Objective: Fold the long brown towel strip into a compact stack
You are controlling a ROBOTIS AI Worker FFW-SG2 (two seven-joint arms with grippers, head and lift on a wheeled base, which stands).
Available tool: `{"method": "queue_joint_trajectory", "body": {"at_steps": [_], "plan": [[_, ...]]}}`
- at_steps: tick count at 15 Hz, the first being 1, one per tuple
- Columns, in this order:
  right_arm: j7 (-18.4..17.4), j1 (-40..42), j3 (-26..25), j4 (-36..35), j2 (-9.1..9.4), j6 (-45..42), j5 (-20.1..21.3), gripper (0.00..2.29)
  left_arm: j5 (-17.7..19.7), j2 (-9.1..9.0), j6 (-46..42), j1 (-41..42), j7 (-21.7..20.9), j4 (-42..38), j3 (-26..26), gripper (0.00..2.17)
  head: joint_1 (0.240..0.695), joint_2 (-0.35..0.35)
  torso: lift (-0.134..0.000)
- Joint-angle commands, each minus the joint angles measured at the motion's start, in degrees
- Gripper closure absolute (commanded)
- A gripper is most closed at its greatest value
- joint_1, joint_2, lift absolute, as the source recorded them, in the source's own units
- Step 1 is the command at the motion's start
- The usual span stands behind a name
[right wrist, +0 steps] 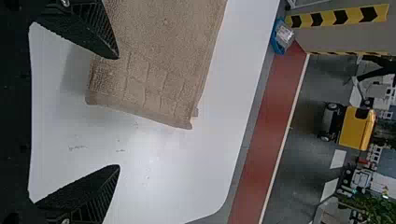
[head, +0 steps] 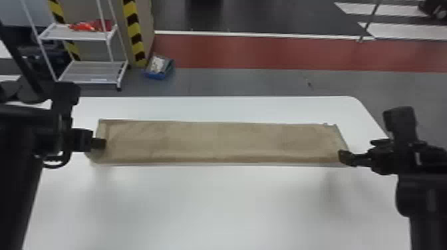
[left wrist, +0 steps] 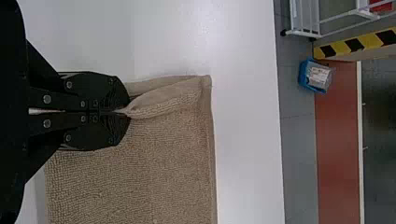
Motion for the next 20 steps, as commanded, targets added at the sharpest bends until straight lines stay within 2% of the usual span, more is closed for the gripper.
{"method": "queue_joint_trajectory", "body": {"at_steps": [1,4,14,15,17,20], "plan": [[0.09,0.38,-0.11,-0.69,0.00,0.34,-0.01,0.03,0.06,0.58,1.81,0.89,-1.80,-3.02,0.23,2.14,0.695,-0.064,-0.123],[0.26,0.56,-0.19,-1.74,0.00,1.22,-0.27,0.03,0.23,1.90,4.27,2.83,-4.70,-7.32,2.78,2.14,0.695,-0.068,-0.123],[0.44,1.17,-0.55,-4.12,-0.26,3.16,-1.41,0.03,-0.65,1.73,18.33,-0.34,-9.63,-23.50,3.40,2.14,0.695,-0.070,-0.123],[0.44,1.08,-0.55,-4.12,-0.26,3.33,-1.41,0.03,-0.91,1.29,19.10,-0.43,-9.63,-24.90,2.70,2.14,0.695,-0.073,-0.123],[0.44,1.17,-0.81,-4.12,-0.26,3.51,-1.41,0.03,-2.84,-1.35,19.10,-0.69,-10.07,-27.71,-0.21,2.14,0.695,-0.093,-0.123],[0.44,2.14,-1.34,-4.56,-0.79,3.51,-2.47,0.03,-6.01,-6.97,19.10,-3.41,-10.24,-29.30,-6.27,2.14,0.695,-0.135,-0.123]]}}
